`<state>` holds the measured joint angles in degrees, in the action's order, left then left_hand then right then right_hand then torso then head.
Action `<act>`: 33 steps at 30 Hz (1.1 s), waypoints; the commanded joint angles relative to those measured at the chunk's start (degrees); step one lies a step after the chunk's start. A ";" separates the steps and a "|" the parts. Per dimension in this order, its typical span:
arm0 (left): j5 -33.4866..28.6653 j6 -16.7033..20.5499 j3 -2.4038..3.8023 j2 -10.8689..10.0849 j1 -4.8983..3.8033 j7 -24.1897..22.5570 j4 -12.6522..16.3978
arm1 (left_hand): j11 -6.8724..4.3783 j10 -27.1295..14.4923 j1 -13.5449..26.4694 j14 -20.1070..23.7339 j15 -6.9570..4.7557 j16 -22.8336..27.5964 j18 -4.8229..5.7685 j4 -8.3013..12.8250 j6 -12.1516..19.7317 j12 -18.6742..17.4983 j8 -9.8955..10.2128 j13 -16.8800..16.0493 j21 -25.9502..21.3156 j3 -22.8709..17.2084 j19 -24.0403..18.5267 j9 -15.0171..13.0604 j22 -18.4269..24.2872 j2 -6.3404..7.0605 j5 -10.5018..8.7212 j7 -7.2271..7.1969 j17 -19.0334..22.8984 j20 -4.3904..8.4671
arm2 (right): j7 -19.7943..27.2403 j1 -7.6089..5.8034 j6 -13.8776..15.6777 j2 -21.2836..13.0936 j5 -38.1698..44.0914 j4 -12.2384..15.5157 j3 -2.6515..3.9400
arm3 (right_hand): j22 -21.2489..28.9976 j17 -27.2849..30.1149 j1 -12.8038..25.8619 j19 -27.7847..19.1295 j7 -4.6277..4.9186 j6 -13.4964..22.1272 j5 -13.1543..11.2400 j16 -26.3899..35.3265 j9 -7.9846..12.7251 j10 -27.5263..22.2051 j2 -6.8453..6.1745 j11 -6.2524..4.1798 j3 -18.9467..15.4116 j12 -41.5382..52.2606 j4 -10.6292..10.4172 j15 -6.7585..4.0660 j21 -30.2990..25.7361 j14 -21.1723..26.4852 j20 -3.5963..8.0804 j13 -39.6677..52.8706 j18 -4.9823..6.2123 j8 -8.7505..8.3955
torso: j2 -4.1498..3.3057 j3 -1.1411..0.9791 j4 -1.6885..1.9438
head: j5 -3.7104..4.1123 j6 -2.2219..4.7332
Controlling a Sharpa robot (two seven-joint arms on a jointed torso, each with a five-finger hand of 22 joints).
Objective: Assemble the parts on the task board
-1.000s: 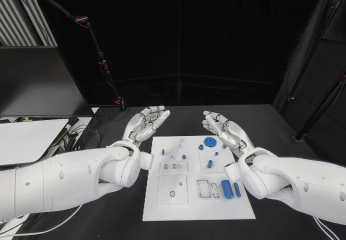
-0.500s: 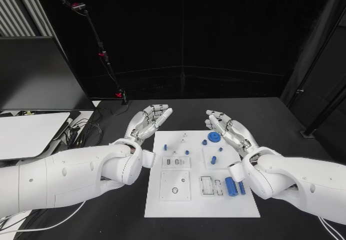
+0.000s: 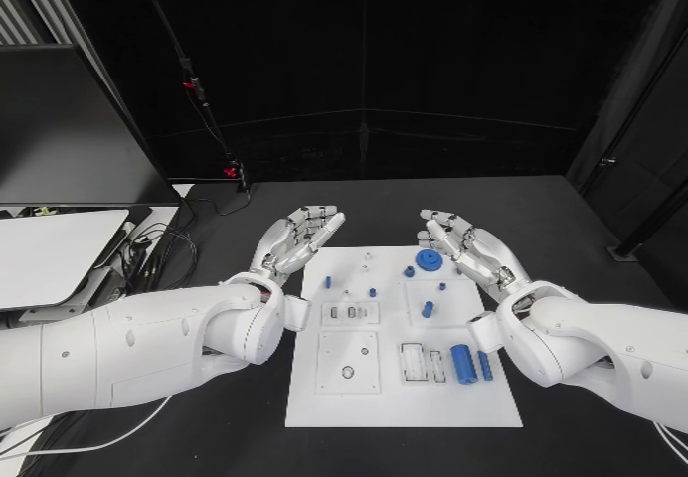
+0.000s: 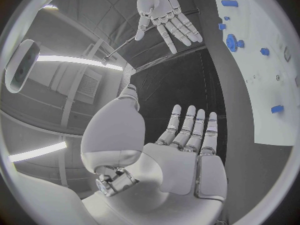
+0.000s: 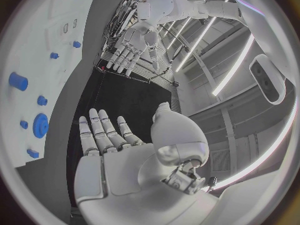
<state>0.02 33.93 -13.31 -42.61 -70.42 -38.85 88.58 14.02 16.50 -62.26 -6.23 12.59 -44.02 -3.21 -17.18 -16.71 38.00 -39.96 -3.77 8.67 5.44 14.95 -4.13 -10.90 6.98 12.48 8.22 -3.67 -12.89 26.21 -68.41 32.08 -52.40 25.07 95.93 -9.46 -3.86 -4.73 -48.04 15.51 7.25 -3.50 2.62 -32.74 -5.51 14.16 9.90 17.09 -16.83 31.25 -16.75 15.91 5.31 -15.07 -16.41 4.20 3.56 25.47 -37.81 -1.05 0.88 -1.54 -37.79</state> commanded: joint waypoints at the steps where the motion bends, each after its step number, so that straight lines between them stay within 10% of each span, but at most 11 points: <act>1: 0.54 -0.94 0.07 0.09 -0.11 -19.31 0.04 | 0.02 0.34 0.01 0.15 0.42 -0.19 -1.12 0.02 0.05 0.13 -0.16 0.06 0.29 -0.49 -0.10 0.08 -0.06 -0.54 0.11 8.05 -0.03 -0.42 | -1.51 -0.75 -1.09 -0.29 3.03 0.13 0.07 | -0.45 0.12 -0.57 1.84 9.64 -0.41 0.14 -0.77 0.20 0.77 0.02 0.04 -0.33 0.67 -0.03 -0.24 0.87 -2.09 0.04 -0.01 1.21 0.35 | -1.23 -0.03 0.03 | -0.36 -0.14; 15: 0.54 -1.03 0.07 0.50 -0.13 -19.29 0.29 | 0.05 0.41 -0.11 0.16 0.41 -0.25 -1.23 0.06 0.00 0.14 -0.20 0.08 0.38 -0.97 -0.18 0.17 -0.07 -1.33 0.35 8.10 -0.03 -0.51 | -4.75 -4.11 -3.83 -0.60 6.50 -2.49 0.12 | -5.12 0.76 -1.92 26.30 8.42 -0.07 0.19 -1.74 1.24 7.00 -0.52 -1.34 0.38 3.69 -0.02 -3.80 11.34 -23.52 1.27 -0.40 4.04 2.79 | -3.17 -0.85 1.70 | -0.47 -0.70; 22: 0.54 -1.21 0.07 0.17 -0.13 -19.11 0.83 | 0.14 0.47 -0.15 0.14 0.46 -0.30 -1.26 0.07 -0.04 0.15 -0.21 0.08 0.43 -1.20 -0.22 0.20 -0.08 -1.74 0.42 8.18 -0.04 -0.59 | -6.18 -6.01 -5.79 0.38 9.24 -5.36 0.12 | -10.12 -5.49 -4.45 44.50 1.43 -1.16 1.03 -11.77 1.47 10.78 -0.35 -6.62 1.12 3.33 -0.06 -10.47 22.74 -50.87 4.77 -0.58 7.14 6.80 | -3.55 -1.03 2.07 | -0.12 -0.89; 23: 0.54 -1.20 0.07 0.13 -0.13 -19.10 0.86 | 0.16 0.49 -0.15 0.14 0.48 -0.31 -1.27 0.07 -0.06 0.16 -0.22 0.08 0.45 -1.25 -0.21 0.21 -0.10 -1.84 0.44 8.21 -0.03 -0.62 | -6.21 -6.22 -6.04 0.57 9.70 -5.87 0.12 | -12.28 -8.34 -5.12 48.19 0.67 -1.89 1.92 -17.17 1.55 11.43 -0.18 -7.33 1.16 3.23 0.34 -11.69 26.71 -55.49 5.81 -0.58 6.64 7.76 | -3.59 -1.05 2.14 | -0.07 -0.98; 25: 0.54 -1.20 0.07 0.11 -0.13 -19.09 0.84 | 0.18 0.51 -0.14 0.14 0.50 -0.31 -1.27 0.08 -0.08 0.16 -0.22 0.08 0.47 -1.28 -0.20 0.21 -0.11 -1.90 0.45 8.23 -0.03 -0.63 | -6.05 -6.50 -6.31 0.96 10.41 -6.77 0.12 | -17.83 -31.87 -7.19 53.79 0.47 -3.78 2.24 -35.10 1.71 13.24 0.08 -8.44 1.38 3.44 0.19 -12.17 35.17 -64.97 7.22 -0.55 6.10 9.43 | -3.50 -1.01 2.23 | 0.01 -1.14; 26: 0.54 -1.20 0.07 0.13 -0.13 -19.07 0.80 | 0.18 0.51 -0.14 0.14 0.50 -0.31 -1.27 0.08 -0.08 0.16 -0.22 0.08 0.47 -1.28 -0.20 0.21 -0.11 -1.90 0.45 8.23 -0.03 -0.63 | -6.01 -6.62 -6.40 1.19 10.81 -7.28 0.12 | -26.88 -50.57 -8.57 57.51 0.63 -5.53 2.47 -45.21 1.76 14.87 0.14 -8.27 1.48 3.73 0.18 -12.24 43.82 -69.62 7.43 -0.56 5.09 10.53 | -3.50 -1.02 2.27 | 0.01 -1.20; 28: 0.54 -1.23 0.07 0.19 -0.14 -19.04 0.70 | 0.18 0.51 -0.14 0.14 0.50 -0.31 -1.27 0.08 -0.08 0.16 -0.22 0.08 0.47 -1.28 -0.20 0.21 -0.11 -1.90 0.45 8.23 -0.03 -0.63 | -6.06 -6.86 -6.66 1.78 12.16 -8.58 0.12 | -43.43 -67.18 -11.24 61.54 2.15 -11.23 3.73 -52.70 1.78 17.80 0.28 -7.96 1.50 3.53 0.02 -12.18 58.22 -72.30 7.65 -0.70 3.43 13.20 | -3.51 -1.05 2.34 | 0.05 -1.23; 31: 0.54 -1.31 0.07 0.31 -0.13 -18.94 0.61 | 0.19 0.52 -0.14 0.14 0.50 -0.32 -1.28 0.08 -0.10 0.16 -0.23 0.08 0.48 -1.33 -0.21 0.22 -0.11 -1.99 0.47 8.24 -0.03 -0.65 | -6.87 -7.13 -7.28 2.73 15.99 -10.75 0.12 | -59.53 -74.52 -17.79 65.51 4.90 -20.82 5.33 -55.26 1.75 21.65 0.05 -8.46 2.80 2.84 1.87 -12.24 70.18 -73.31 7.23 -0.65 1.21 12.77 | -3.37 -0.99 2.29 | 0.20 -1.19; 33: 0.54 -1.46 0.06 0.38 -0.13 -18.86 0.56 | 0.26 0.62 -0.17 0.12 0.55 -0.37 -1.31 0.10 -0.21 0.19 -0.26 0.08 0.51 -1.53 -0.29 0.24 -0.10 -2.39 0.55 8.32 -0.04 -0.72 | -7.43 -7.22 -8.15 3.25 18.78 -11.97 0.12 | -68.50 -73.30 -20.81 67.23 4.72 -25.62 2.62 -55.46 2.07 23.68 -0.37 -9.08 3.00 0.10 0.39 -11.70 76.54 -72.88 6.38 -0.71 -0.12 6.80 | -3.30 -0.96 2.32 | 0.40 -1.24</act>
<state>0.07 33.26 -13.31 -42.33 -70.45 -38.87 89.10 14.21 16.69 -62.43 -6.01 12.79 -44.03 -3.98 -17.02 -16.71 38.00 -39.94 -3.75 8.86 4.17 14.64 -3.98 -10.96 4.96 12.72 8.22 -3.66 -13.19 19.92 -75.48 26.26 -49.30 37.60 84.36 -9.38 -70.17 -74.88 -68.14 82.25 8.92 -27.96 5.73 -88.00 -3.55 37.31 9.56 8.27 -13.94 31.91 -15.96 3.89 80.29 -83.98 -9.84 3.55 3.94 33.47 -41.25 -2.07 3.16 -1.27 -39.00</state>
